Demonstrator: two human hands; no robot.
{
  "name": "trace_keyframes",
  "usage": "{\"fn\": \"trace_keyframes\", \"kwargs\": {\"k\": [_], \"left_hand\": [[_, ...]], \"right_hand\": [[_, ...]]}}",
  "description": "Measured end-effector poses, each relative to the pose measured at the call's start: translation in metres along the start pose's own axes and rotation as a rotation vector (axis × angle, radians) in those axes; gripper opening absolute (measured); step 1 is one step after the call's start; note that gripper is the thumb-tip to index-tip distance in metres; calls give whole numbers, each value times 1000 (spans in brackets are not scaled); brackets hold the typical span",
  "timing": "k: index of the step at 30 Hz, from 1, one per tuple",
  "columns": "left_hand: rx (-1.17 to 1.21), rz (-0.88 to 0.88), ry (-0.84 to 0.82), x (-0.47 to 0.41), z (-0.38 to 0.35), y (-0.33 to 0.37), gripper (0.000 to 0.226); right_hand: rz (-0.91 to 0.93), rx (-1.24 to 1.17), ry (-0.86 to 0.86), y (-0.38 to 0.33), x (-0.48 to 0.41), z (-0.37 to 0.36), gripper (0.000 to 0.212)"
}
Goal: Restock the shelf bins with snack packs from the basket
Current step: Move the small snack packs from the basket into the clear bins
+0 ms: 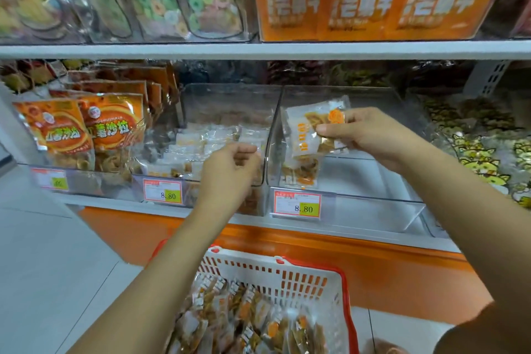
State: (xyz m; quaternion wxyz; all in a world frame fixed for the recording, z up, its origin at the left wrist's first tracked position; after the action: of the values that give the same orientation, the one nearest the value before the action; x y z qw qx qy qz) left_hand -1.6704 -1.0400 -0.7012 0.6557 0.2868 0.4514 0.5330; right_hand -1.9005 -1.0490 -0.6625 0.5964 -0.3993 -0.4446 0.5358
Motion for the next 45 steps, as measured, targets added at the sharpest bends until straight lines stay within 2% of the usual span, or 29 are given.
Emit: {"fn": "trace_keyframes", "kwargs": {"k": [2, 5, 7, 9, 12, 17, 20, 22, 25, 28, 32, 36, 40, 45], "left_hand": [[-51, -47, -6, 0, -11, 2, 22], [-94, -153, -17, -7, -18, 7, 35], [-132, -245, -30, -17, -19, 11, 35], [-125, -286, -49, -28, -20, 12, 29], [-114, -300, -66, -40, -22, 11, 22], [-252, -404, -189, -54, -24, 20, 20], [-341, -430, -279, -57, -29, 25, 19], [-348, -448, -256, -55, -35, 24, 23], [-344, -402, -118, -50, -36, 16, 42], [-236, -291, -35, -40, -35, 2, 45], [-129, -234, -21, -29, -36, -14, 37], [-30, -208, -30, -25, -37, -22, 39], [-23, -216, -15, -24, -37, -23, 39], [-17, -202, -37, -23, -36, -22, 39]], "right_hand": [[-66, -76, 10, 4, -5, -4, 20], [-119, -237, -68, 6, -8, -14, 20], [-119, -326, -127, 6, -11, -17, 29], [-88, -315, -170, 6, -11, -17, 31], [-22, -113, -161, 4, -9, -13, 32], [74, 311, 9, 5, -10, -4, 28], [58, 440, -14, 8, -11, -8, 21], [22, 523, -12, 12, -13, -11, 18], [-60, 518, -17, 27, -19, -12, 19], [-188, 465, -16, 47, -27, -14, 28], [-321, 371, 28, 59, -40, -22, 28], [-392, 284, 32, 56, -45, -34, 16], [-394, 259, 32, 57, -44, -43, 22], [-405, 230, 114, 54, -40, -39, 32]]}}
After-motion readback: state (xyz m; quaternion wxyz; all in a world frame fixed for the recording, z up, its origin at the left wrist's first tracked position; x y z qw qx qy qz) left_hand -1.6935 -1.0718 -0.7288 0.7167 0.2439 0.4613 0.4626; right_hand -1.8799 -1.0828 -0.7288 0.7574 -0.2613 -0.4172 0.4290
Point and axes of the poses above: each hand's wrist, its own x-axis away from the middle knuckle, its own z-axis out of the back of the hand, y = z × x, the point moved 1 cm from there along -x, towards the middle knuckle, and after that the axes turned 5 degrees about -z, right-handed, at the moved point
